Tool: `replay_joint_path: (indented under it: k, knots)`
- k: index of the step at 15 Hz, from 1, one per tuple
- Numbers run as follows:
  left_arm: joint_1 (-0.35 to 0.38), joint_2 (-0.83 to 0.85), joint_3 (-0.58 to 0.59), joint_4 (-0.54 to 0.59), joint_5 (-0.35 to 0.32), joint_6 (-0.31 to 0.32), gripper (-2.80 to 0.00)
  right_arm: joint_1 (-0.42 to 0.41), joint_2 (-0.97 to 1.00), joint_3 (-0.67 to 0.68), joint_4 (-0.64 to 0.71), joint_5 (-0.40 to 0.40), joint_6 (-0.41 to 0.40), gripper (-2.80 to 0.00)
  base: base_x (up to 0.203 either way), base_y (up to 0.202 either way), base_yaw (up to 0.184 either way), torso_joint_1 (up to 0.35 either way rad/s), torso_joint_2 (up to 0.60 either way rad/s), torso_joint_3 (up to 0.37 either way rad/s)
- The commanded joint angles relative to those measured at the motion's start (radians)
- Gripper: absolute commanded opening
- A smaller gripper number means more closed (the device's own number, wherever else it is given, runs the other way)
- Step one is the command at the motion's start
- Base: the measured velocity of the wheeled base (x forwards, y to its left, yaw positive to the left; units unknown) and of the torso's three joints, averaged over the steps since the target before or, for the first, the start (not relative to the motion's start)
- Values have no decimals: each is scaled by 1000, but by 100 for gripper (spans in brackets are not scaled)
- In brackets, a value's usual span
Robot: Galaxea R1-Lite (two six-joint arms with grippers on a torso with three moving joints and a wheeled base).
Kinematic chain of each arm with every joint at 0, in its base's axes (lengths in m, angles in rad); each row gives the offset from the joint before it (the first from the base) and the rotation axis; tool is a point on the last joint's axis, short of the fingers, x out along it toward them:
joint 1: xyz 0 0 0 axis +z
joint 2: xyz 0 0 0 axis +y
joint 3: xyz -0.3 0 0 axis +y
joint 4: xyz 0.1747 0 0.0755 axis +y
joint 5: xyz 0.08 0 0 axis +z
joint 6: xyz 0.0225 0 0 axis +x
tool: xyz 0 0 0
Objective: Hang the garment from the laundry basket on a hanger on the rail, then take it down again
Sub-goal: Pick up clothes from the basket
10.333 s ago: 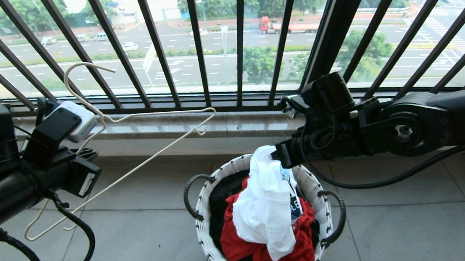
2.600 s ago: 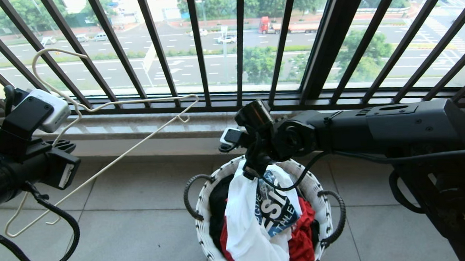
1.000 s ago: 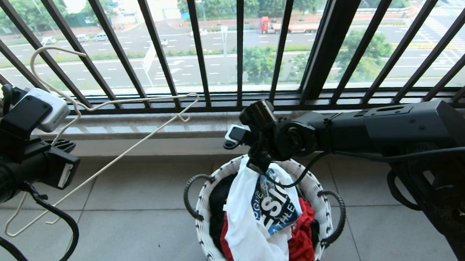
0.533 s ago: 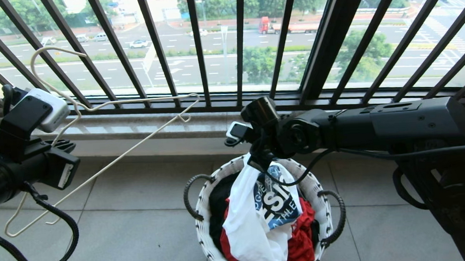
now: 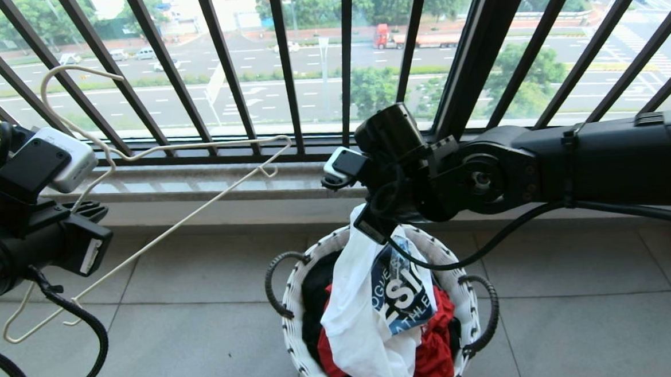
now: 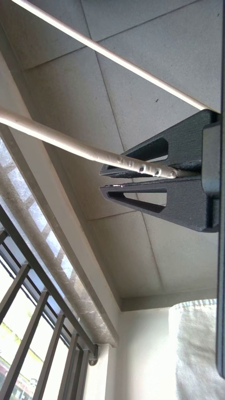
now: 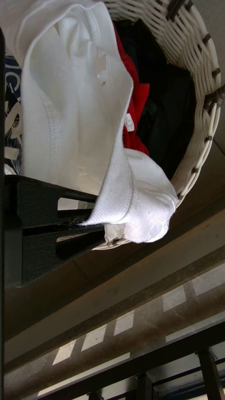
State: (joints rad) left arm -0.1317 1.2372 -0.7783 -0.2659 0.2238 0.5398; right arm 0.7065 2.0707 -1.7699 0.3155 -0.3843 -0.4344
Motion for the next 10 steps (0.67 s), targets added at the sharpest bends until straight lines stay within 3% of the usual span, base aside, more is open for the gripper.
replay_joint_path:
  k: [1, 3, 7, 10]
  knots:
    - [0, -25, 2, 3, -71, 3, -280, 39, -114, 50, 0, -3, 91, -280, 0, 0, 0, 0, 0, 0]
    - [0, -22, 2, 4, -78, 3, -280, 46, -176, 119, -44, -4, 127, -280, 0, 0, 0, 0, 0, 0]
    - [-3, -12, 1, 1, -111, 3, -280, 47, -290, 292, -285, -4, 138, -280, 0, 0, 0, 0, 0, 0]
    - [-3, -8, -9, -1, -152, -11, -280, 43, -328, 429, -467, -2, 237, -280, 0, 0, 0, 0, 0, 0]
